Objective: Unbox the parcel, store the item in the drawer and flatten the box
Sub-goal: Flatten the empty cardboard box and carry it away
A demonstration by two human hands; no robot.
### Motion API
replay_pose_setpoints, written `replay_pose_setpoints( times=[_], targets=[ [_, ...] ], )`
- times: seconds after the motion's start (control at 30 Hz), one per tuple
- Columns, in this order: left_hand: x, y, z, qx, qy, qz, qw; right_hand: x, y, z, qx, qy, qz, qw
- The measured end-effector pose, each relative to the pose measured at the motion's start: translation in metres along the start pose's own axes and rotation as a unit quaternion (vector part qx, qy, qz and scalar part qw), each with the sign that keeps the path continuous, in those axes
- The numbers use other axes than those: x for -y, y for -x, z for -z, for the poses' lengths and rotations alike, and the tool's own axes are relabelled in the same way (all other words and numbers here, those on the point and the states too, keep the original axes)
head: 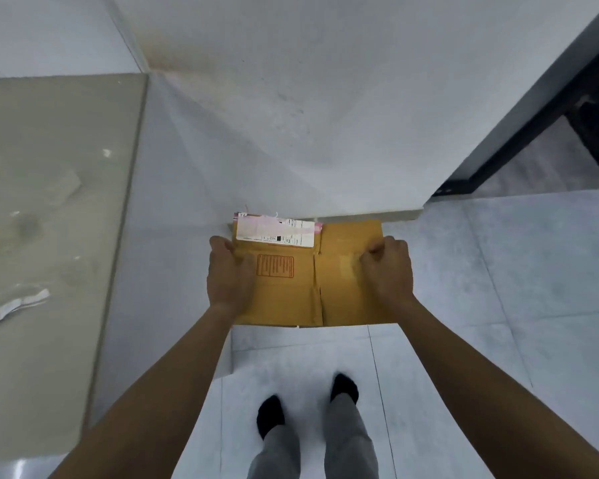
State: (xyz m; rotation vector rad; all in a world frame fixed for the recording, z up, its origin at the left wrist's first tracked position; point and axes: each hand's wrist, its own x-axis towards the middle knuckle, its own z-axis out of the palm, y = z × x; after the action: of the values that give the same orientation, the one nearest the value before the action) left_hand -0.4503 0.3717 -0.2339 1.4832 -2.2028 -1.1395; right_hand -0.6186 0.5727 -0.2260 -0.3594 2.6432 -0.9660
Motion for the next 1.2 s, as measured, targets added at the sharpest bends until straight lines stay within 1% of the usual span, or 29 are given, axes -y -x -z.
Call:
replay_pose_setpoints(
  times=[0.13,0.23,0.43,0.57,0.73,0.83,1.0,1.13,1.2],
  targets=[
    [0.010,-0.043,-0.051,-0.007,-0.060,-0.014,0.998,-0.023,-0.055,-0.034,0.079,0.009,0.020,0.997],
    [0.029,-0.071,-0.085,-0.011,-0.081,-0.012,0.997,-0.044,-0.091,-0.068,0.105,0.048,0.045,0.992],
    [0.121,-0.138,-0.176,0.028,-0.111,-0.030,0.993,-0.114,-0.162,-0.177,0.114,0.088,0.101,0.985],
    [0.194,-0.184,-0.237,0.028,-0.124,-0.050,0.991,-0.166,-0.206,-0.266,0.121,0.101,0.153,0.975],
    [0.272,-0.247,-0.313,0.033,-0.145,-0.059,0.987,-0.217,-0.263,-0.372,0.117,0.143,0.171,0.968],
    [0.313,-0.284,-0.359,0.036,-0.165,-0.083,0.982,-0.248,-0.298,-0.425,0.107,0.162,0.177,0.965],
    [0.358,-0.328,-0.423,0.039,-0.207,-0.092,0.973,-0.291,-0.345,-0.491,0.100,0.175,0.190,0.961],
    [0.380,-0.347,-0.451,0.063,-0.233,-0.113,0.964,-0.311,-0.367,-0.520,0.091,0.174,0.204,0.959],
    [0.388,-0.354,-0.458,0.060,-0.274,-0.132,0.951,-0.320,-0.372,-0.526,0.089,0.183,0.209,0.956]
  ],
)
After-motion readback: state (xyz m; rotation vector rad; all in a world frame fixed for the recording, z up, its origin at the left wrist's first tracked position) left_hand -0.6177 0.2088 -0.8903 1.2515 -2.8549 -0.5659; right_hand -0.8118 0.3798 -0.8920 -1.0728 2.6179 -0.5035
